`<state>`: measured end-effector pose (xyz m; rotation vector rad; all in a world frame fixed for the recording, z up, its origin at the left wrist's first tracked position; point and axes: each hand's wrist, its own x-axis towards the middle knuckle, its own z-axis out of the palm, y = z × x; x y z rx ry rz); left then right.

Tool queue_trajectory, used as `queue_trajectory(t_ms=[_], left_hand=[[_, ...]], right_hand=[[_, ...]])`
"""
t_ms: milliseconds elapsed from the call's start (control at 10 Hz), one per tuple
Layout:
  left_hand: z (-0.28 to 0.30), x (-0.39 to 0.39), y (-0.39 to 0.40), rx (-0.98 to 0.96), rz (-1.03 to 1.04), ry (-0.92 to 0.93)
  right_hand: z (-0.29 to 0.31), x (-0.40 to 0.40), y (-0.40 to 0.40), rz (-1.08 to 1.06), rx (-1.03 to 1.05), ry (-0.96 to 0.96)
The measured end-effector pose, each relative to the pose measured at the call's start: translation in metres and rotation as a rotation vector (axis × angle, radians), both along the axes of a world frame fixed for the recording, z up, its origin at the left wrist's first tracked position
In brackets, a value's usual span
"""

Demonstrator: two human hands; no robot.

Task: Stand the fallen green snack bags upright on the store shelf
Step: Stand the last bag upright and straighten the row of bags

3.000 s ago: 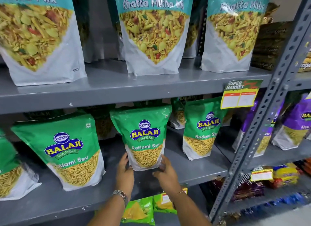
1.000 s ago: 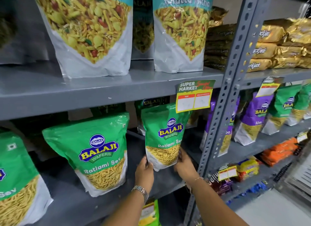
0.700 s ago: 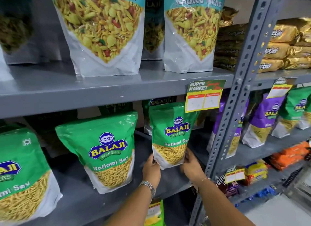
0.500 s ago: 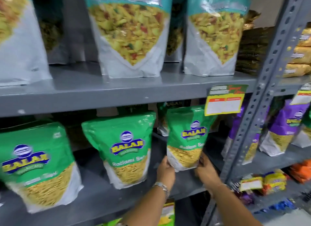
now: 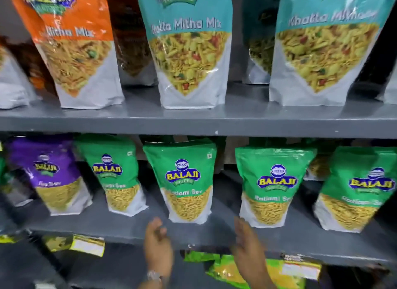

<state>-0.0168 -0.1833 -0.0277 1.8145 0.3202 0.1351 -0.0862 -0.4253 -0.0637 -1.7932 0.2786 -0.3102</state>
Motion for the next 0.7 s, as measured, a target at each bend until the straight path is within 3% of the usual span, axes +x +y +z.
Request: queue_trajectory(t_ms=[100,300,700], left_hand=[[0.007,0.023,-0.005,-0.162,0.032,-0.015],[-0.006,0.042,-0.013,-0.284,-0.125,0.047],[-0.012,0.023,-0.021,-0.383,-0.229,-0.024]], right_hand=[[0.028,0.043,0.025,0.031,-0.087,0.097],[0.033,0.064,0.056,0.213,0.020,0.151],[0.036,0.039,0.071,0.134,0.230,0.128]])
